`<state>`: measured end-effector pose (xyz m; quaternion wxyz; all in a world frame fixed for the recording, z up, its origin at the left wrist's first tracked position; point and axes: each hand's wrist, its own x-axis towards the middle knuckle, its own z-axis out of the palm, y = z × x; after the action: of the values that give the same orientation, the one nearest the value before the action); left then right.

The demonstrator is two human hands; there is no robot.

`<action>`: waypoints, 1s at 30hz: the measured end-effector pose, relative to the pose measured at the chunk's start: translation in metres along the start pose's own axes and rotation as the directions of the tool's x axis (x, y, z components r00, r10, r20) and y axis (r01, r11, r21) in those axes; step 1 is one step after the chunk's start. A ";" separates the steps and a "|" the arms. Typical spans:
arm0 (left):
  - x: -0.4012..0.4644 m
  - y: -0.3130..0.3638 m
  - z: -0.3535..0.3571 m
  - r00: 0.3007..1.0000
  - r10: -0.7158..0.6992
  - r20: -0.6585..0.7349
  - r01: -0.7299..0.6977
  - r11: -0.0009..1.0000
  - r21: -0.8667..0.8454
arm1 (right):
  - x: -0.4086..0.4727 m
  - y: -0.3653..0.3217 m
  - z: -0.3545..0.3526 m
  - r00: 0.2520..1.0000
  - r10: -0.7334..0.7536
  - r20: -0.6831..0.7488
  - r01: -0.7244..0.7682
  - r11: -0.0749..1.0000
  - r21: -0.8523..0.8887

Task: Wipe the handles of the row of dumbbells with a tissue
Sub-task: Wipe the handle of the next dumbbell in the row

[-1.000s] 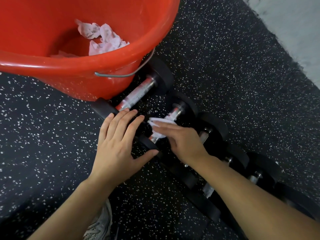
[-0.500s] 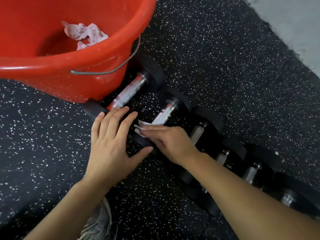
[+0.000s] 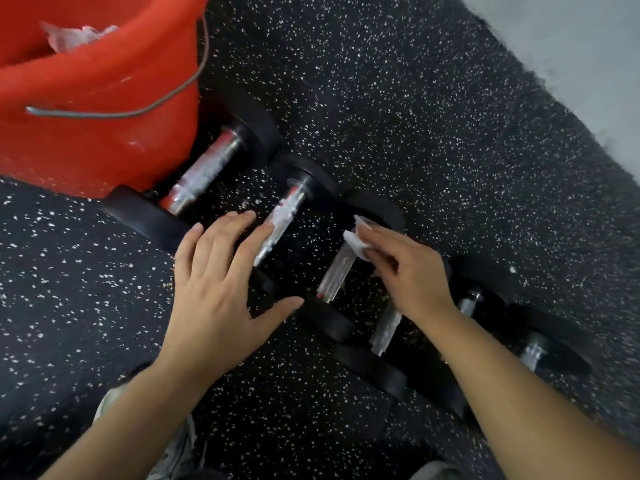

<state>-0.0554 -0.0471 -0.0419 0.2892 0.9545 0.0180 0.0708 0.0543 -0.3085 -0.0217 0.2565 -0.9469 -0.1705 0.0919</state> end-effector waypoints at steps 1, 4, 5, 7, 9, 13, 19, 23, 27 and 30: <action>-0.002 0.003 0.003 1.000 0.005 0.005 -0.005 1.000 -0.003 | 0.001 0.003 0.000 1.000 -0.002 0.002 0.002 0.999 -0.036; -0.006 0.012 0.012 1.000 0.007 0.022 -0.007 1.000 -0.009 | 0.008 0.007 0.008 0.999 -0.019 0.029 0.021 0.996 -0.088; -0.007 0.014 0.015 0.999 0.007 0.031 -0.007 1.000 -0.009 | 0.009 0.008 0.012 0.999 -0.023 0.036 0.027 0.994 -0.106; -0.008 0.018 0.020 0.999 0.013 0.047 -0.013 1.000 -0.004 | 0.009 0.008 0.023 0.998 -0.033 0.062 0.040 0.993 -0.111; -0.009 0.020 0.024 0.998 0.023 0.064 -0.024 1.000 0.009 | 0.003 0.008 0.032 0.993 -0.069 0.099 0.074 0.997 -0.039; -0.009 0.023 0.029 0.996 0.021 0.087 -0.024 0.999 0.036 | -0.014 0.013 0.037 0.982 -0.127 0.143 0.115 0.989 0.091; -0.010 0.021 0.032 0.996 0.012 0.083 -0.017 0.998 0.053 | -0.027 0.002 0.031 0.886 -0.233 0.400 0.176 0.969 0.175; -0.009 0.022 0.033 0.996 0.003 0.091 -0.009 0.998 0.060 | -0.017 0.004 0.016 0.965 -0.185 0.185 0.141 0.964 0.227; -0.009 0.022 0.032 0.996 0.003 0.090 -0.008 0.999 0.052 | 0.004 0.019 0.014 0.995 -0.079 -0.064 0.084 0.994 0.073; -0.009 0.023 0.032 0.996 0.008 0.092 -0.013 0.999 0.052 | 0.005 0.021 0.031 0.993 -0.116 -0.032 0.116 0.993 -0.022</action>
<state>-0.0594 -0.0842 -0.0569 0.2640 0.9641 0.0015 0.0279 0.0570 -0.3094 -0.0595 0.2547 -0.9394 -0.2218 0.0594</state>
